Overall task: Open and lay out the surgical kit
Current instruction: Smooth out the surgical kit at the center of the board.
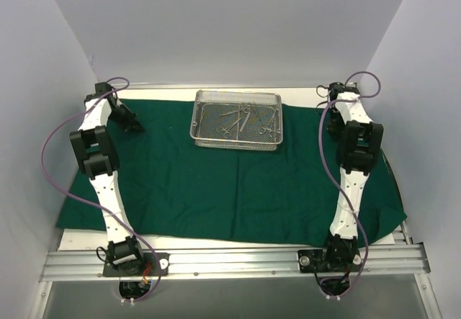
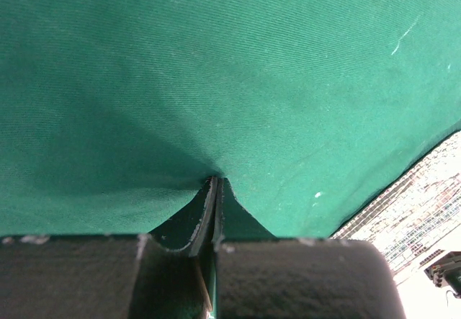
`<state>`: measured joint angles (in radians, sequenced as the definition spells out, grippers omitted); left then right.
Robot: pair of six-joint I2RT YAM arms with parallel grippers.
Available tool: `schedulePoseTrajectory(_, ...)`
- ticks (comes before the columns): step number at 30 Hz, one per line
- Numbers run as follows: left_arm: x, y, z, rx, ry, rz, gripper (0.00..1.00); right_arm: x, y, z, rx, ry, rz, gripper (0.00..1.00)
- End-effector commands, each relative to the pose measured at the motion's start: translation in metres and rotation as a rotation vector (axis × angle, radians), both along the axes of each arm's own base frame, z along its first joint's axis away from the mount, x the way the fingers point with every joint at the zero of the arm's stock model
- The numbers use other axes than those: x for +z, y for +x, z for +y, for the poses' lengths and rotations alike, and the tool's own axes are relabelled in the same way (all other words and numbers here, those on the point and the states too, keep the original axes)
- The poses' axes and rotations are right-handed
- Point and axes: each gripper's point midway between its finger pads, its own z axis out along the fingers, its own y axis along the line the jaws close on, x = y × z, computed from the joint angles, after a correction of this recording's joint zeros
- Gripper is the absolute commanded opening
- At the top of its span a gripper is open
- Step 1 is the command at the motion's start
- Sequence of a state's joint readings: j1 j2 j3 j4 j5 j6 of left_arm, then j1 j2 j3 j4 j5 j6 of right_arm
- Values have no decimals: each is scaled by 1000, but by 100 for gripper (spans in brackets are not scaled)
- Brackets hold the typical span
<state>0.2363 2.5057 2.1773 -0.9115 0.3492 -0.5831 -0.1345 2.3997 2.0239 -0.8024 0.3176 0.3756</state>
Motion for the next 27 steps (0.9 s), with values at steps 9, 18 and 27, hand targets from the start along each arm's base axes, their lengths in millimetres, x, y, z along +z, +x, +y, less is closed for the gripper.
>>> schedulePoseTrajectory(9,-52,-34,26,99,101,187,2,-69,21,34,49,136,73,0)
schedulePoseTrajectory(18,-50,-36,27,136,94,201,2,-83,51,44,85,184,31,0)
schedulePoseTrajectory(27,-57,-54,23,206,80,253,2,-83,61,71,153,249,14,0)
